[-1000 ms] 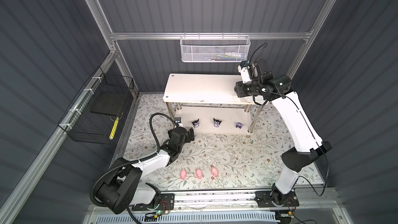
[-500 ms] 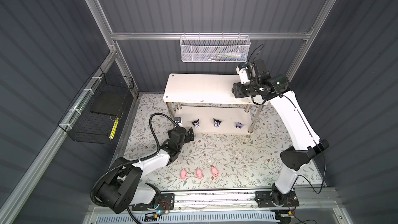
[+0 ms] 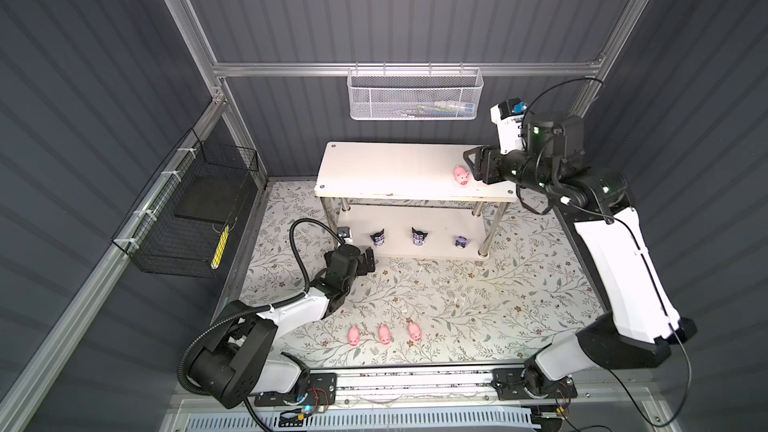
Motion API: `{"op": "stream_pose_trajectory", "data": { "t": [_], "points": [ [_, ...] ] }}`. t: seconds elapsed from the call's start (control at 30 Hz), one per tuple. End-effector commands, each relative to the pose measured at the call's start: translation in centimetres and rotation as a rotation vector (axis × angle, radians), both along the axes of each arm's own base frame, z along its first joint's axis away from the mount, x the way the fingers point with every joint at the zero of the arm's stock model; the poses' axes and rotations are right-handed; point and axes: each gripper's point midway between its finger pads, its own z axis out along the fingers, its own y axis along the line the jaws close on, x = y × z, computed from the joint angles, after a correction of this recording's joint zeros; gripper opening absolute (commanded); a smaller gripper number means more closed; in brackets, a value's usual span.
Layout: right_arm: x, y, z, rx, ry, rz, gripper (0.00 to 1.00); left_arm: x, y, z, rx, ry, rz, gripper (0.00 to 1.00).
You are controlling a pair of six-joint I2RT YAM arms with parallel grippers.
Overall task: Place and organize the plastic toys onto the shelf
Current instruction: 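Lower the pig beside the first pig on the top shelf and open the right gripper, then withdraw the right gripper from the shelf back toward the pigs on the table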
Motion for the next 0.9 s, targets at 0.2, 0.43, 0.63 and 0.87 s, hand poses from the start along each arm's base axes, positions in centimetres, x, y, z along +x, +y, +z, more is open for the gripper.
{"op": "stream_pose_trajectory", "data": {
  "t": [0.2, 0.43, 0.63, 0.87],
  "points": [
    [-10.4, 1.5, -2.7, 0.052, -0.191, 0.287, 0.62, 0.3, 0.7, 2.0, -0.015, -0.036, 0.035, 0.99],
    [-14.4, 2.1, -12.3, 0.015, 0.003, 0.314, 0.61, 0.0, 0.9, 3.1, -0.015, -0.051, 0.031, 0.99],
    [-16.0, 5.6, -21.0, 0.006, 0.205, 0.362, 0.62, -0.2, 1.3, 4.0, -0.019, -0.070, 0.043, 0.99],
    [-17.1, 8.9, -30.9, -0.147, 0.423, 0.388, 0.67, -0.3, 1.5, 4.2, -0.021, -0.072, 0.052, 0.99]
  ]
}}
